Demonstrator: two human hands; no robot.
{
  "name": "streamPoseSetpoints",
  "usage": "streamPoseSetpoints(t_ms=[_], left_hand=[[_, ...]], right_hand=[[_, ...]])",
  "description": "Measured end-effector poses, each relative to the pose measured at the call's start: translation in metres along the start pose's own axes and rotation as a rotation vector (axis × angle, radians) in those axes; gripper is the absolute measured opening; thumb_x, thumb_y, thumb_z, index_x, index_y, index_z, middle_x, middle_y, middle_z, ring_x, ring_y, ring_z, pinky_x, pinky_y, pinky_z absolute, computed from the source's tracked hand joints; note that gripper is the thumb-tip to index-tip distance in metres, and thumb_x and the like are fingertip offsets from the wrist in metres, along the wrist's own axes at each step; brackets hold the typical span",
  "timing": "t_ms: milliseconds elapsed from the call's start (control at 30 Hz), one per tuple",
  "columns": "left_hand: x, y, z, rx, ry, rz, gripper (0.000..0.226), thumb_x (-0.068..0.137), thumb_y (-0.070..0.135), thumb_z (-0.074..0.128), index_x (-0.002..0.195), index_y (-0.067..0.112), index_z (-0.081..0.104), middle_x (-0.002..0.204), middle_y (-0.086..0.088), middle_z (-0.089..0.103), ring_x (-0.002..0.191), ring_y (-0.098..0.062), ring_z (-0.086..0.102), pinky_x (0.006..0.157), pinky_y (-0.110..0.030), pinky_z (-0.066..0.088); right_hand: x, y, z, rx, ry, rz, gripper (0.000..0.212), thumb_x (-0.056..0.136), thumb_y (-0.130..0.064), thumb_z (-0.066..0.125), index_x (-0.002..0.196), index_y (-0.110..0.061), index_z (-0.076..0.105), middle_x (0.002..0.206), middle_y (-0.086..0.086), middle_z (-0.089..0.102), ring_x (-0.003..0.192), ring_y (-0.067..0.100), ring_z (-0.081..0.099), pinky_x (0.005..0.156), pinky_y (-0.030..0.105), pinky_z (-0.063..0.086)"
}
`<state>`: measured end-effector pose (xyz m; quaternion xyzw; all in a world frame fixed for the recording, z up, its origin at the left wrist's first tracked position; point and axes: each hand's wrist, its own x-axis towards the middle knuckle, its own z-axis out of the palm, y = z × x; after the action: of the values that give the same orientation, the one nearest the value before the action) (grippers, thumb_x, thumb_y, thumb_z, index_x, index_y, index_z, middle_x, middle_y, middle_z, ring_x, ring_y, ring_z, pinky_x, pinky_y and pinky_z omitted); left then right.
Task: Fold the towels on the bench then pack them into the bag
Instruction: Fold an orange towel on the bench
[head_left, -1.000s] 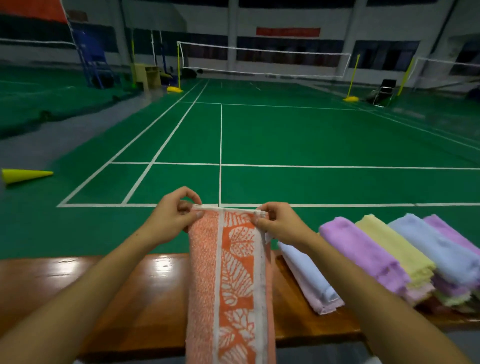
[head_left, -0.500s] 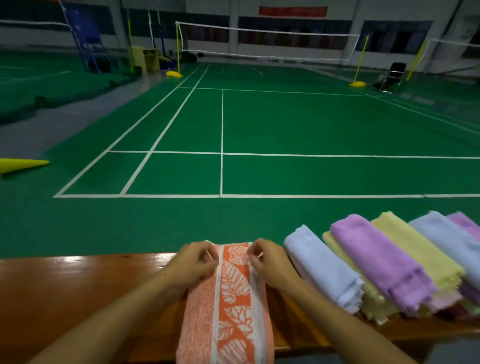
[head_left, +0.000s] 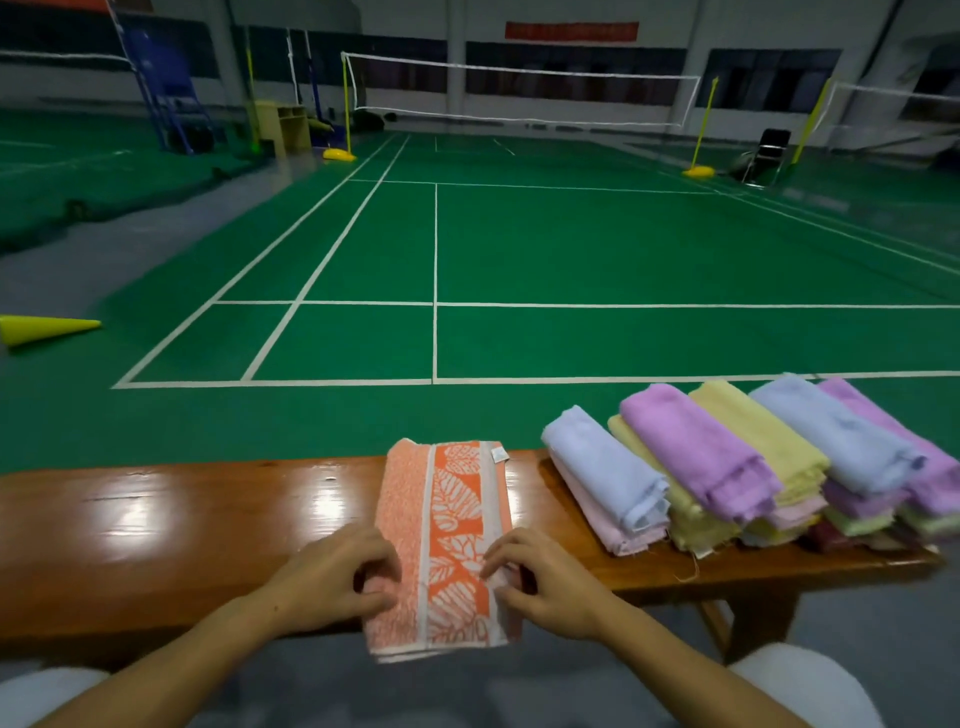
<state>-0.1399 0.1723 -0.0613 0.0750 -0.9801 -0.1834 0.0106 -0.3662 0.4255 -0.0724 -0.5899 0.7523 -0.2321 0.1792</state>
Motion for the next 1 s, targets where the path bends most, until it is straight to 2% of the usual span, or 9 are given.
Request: streamPoseSetpoints(t_ms=[133,267,467,567,667,800,867,933,1000], left_hand=[[-0.006,0.002,0.001,0.195,0.056,0.125,0.046,0.079,0.074,0.064,0.114,0.043,0.063,0.112,0.025,0.052,0.097,0.002,0.047,0.076,-0.022,0.044],[-0.012,0.003,0.007,0.327,0.059,0.211,0.055,0.078,0.073,0.061,0.122,0.041,0.056,0.117,0.014,0.052,0.098,-0.006,0.051,0.074,-0.021,0.041],[-0.006,0.007,0.016,0.446,0.194,0.348,0.03,0.094,0.053,0.062,0.119,0.035,0.058,0.113,0.008,0.058,0.095,-0.008,0.054,0.075,-0.024,0.048],[-0.004,0.01,0.015,0.376,0.193,0.363,0.02,0.098,0.053,0.061,0.11,0.038,0.06,0.113,0.011,0.058,0.095,-0.004,0.053,0.076,-0.018,0.042],[-0.004,0.011,0.012,0.216,0.195,0.319,0.019,0.1,0.056,0.06,0.105,0.039,0.066,0.115,0.018,0.06,0.098,0.001,0.055,0.077,-0.017,0.048],[0.0,0.013,0.007,-0.06,0.247,0.246,0.017,0.099,0.05,0.067,0.104,0.035,0.073,0.108,0.023,0.067,0.096,0.002,0.063,0.076,-0.022,0.055],[0.003,0.016,0.002,-0.201,0.284,0.165,0.01,0.095,0.041,0.074,0.101,0.034,0.076,0.097,0.024,0.072,0.086,0.0,0.068,0.07,-0.027,0.056],[0.005,0.018,-0.002,-0.315,0.329,0.063,0.004,0.092,0.033,0.079,0.095,0.035,0.078,0.089,0.023,0.074,0.079,-0.004,0.07,0.067,-0.028,0.056],[0.008,0.02,-0.005,-0.412,0.335,-0.013,0.005,0.093,0.028,0.078,0.093,0.032,0.078,0.09,0.017,0.077,0.081,-0.009,0.073,0.071,-0.032,0.058]], right_hand=[[0.0,0.0,0.006,0.028,0.037,0.015,0.023,0.096,-0.047,0.06,0.117,-0.04,0.067,0.127,-0.028,0.052,0.126,0.0,0.048,0.109,0.034,0.048],[0.001,0.003,0.006,0.048,0.051,0.046,0.023,0.097,-0.045,0.062,0.118,-0.039,0.068,0.128,-0.029,0.05,0.127,-0.001,0.046,0.11,0.032,0.047],[0.001,0.006,0.007,0.083,0.052,0.069,0.02,0.097,-0.042,0.063,0.116,-0.039,0.068,0.127,-0.03,0.049,0.127,-0.002,0.045,0.111,0.032,0.047],[0.001,0.006,0.007,0.084,0.058,0.078,0.019,0.097,-0.042,0.063,0.116,-0.039,0.068,0.127,-0.029,0.049,0.127,-0.002,0.046,0.111,0.034,0.047],[0.0,0.005,0.008,0.067,0.063,0.082,0.023,0.097,-0.047,0.062,0.118,-0.04,0.067,0.128,-0.029,0.049,0.127,-0.002,0.045,0.111,0.035,0.047],[-0.003,-0.011,0.005,0.006,0.06,0.045,0.055,0.09,-0.078,0.054,0.128,-0.04,0.063,0.134,-0.027,0.048,0.128,-0.002,0.041,0.109,0.034,0.045],[-0.005,-0.022,0.006,-0.035,0.048,-0.011,0.07,0.081,-0.087,0.06,0.134,-0.04,0.055,0.138,-0.024,0.046,0.129,-0.002,0.037,0.109,0.029,0.041],[-0.006,-0.029,0.01,-0.116,0.048,-0.062,0.082,0.075,-0.087,0.066,0.139,-0.038,0.047,0.139,-0.019,0.044,0.127,0.0,0.038,0.106,0.022,0.038],[-0.005,-0.03,0.013,-0.173,0.071,-0.076,0.078,0.078,-0.073,0.071,0.14,-0.035,0.042,0.138,-0.015,0.048,0.122,0.002,0.042,0.1,0.018,0.039]])
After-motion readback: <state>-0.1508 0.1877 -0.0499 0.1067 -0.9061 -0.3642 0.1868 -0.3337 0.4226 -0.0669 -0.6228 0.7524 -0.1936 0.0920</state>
